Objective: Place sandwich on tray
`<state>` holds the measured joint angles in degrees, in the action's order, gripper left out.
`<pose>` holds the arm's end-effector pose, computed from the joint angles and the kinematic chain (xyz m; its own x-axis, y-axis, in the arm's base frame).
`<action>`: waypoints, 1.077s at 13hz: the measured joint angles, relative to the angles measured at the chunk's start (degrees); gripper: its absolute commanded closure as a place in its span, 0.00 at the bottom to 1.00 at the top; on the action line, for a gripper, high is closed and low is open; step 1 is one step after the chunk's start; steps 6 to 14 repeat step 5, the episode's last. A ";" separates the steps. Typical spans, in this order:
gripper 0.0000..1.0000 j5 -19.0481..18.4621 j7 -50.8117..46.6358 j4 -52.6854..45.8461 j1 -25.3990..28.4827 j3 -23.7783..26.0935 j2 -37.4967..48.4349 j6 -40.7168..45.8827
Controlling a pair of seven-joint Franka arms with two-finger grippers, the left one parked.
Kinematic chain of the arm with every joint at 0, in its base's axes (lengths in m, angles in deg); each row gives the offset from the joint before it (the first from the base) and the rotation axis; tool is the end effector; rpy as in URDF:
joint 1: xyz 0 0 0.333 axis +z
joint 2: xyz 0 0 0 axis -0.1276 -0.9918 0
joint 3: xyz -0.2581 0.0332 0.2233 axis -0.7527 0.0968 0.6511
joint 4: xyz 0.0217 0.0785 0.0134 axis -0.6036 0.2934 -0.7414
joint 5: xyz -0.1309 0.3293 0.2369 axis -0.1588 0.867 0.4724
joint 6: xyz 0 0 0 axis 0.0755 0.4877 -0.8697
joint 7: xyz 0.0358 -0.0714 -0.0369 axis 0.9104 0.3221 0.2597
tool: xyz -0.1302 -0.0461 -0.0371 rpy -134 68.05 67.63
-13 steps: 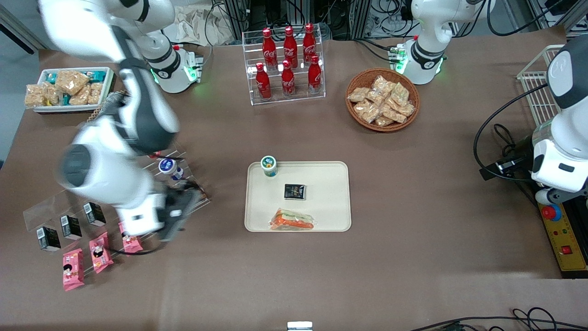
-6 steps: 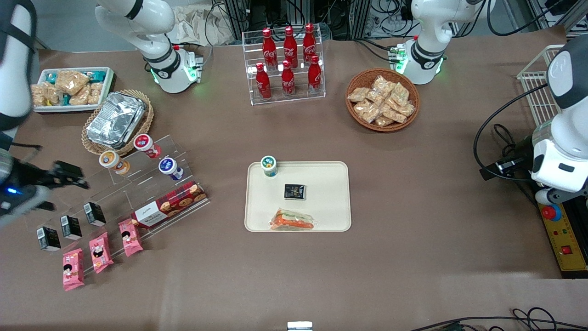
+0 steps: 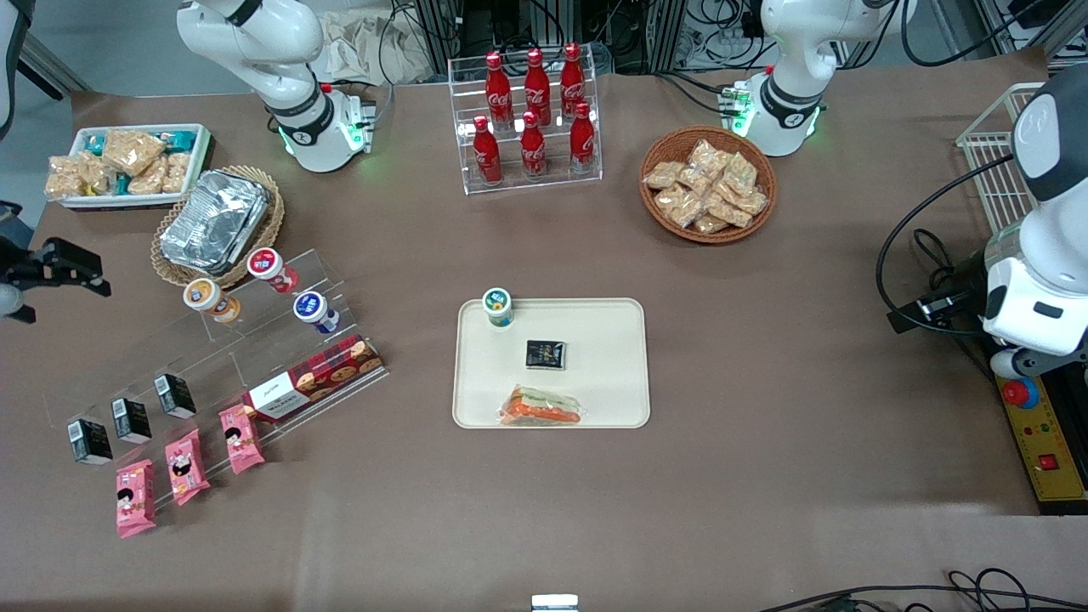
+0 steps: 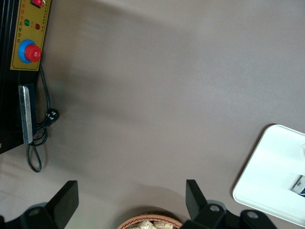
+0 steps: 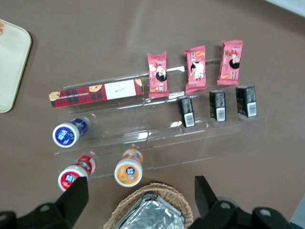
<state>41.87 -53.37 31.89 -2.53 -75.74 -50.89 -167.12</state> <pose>0.5937 -0.0838 0.5926 0.9450 0.3270 -0.0111 0.3270 -0.9450 -0.0029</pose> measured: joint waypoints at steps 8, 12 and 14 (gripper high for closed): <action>0.01 0.40 -4.86 4.29 -1.91 2.08 2.80 -1.24; 0.01 0.40 -4.86 4.29 -1.91 2.08 2.80 -1.24; 0.01 0.40 -4.86 4.29 -1.91 2.08 2.80 -1.24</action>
